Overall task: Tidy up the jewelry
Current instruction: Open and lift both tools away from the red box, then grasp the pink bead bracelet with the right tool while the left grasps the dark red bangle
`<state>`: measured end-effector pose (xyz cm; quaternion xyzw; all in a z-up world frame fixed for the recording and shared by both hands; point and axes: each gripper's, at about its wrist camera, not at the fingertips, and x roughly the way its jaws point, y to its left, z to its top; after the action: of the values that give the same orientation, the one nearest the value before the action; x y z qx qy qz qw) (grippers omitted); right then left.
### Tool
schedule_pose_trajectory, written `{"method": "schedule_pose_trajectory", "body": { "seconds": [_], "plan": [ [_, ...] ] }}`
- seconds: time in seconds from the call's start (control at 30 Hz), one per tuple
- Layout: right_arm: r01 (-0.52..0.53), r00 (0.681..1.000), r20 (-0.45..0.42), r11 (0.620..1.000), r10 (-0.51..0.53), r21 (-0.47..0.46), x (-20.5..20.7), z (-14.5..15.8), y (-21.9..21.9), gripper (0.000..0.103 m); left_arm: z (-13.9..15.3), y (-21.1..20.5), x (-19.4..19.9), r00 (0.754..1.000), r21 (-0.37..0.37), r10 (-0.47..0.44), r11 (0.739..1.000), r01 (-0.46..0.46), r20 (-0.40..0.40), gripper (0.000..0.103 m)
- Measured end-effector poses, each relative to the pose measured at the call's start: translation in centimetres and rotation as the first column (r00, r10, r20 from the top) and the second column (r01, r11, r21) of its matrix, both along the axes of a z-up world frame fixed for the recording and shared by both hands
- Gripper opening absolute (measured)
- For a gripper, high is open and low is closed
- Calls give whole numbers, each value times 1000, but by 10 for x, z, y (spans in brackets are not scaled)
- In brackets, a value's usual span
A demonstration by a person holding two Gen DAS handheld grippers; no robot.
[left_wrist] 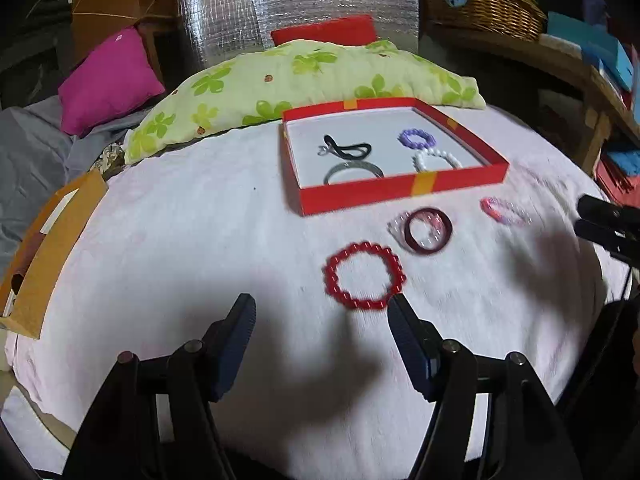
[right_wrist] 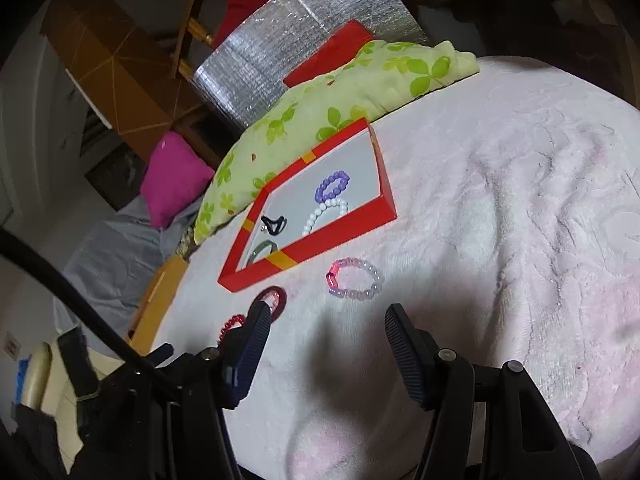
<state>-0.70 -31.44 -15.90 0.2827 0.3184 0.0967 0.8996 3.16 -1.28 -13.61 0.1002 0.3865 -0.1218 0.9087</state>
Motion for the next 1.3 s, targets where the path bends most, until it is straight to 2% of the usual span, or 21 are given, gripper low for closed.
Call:
{"method": "schedule_pose_trajectory", "body": {
  "seconds": [0.1,0.3,0.67,0.97,1.1,1.27,1.3],
  "plan": [
    [-11,1000,-1,1000,11,-15,4,-3,4,64,-4,-1,2,1000,11,1,1000,-1,-10,70],
    [8,1000,5,999,-8,-31,9,-6,5,64,-9,6,12,998,-23,58,998,-58,-35,70],
    [19,1000,11,998,-18,-60,11,-6,6,64,-11,-2,13,999,8,47,999,-46,-15,70],
    [20,1000,-5,996,-20,-82,35,-9,11,64,-12,-3,20,998,11,52,999,-51,-24,70],
    [10,1000,-1,992,-10,-124,42,-8,19,64,-13,-7,21,999,27,49,998,-48,-21,70],
    [20,998,-52,986,-29,-163,58,-16,21,63,-12,-12,19,999,44,34,998,-34,-10,70],
    [20,996,-81,986,-34,-166,64,-21,21,59,-12,-13,19,999,47,31,998,-31,-10,70]
  ]
}}
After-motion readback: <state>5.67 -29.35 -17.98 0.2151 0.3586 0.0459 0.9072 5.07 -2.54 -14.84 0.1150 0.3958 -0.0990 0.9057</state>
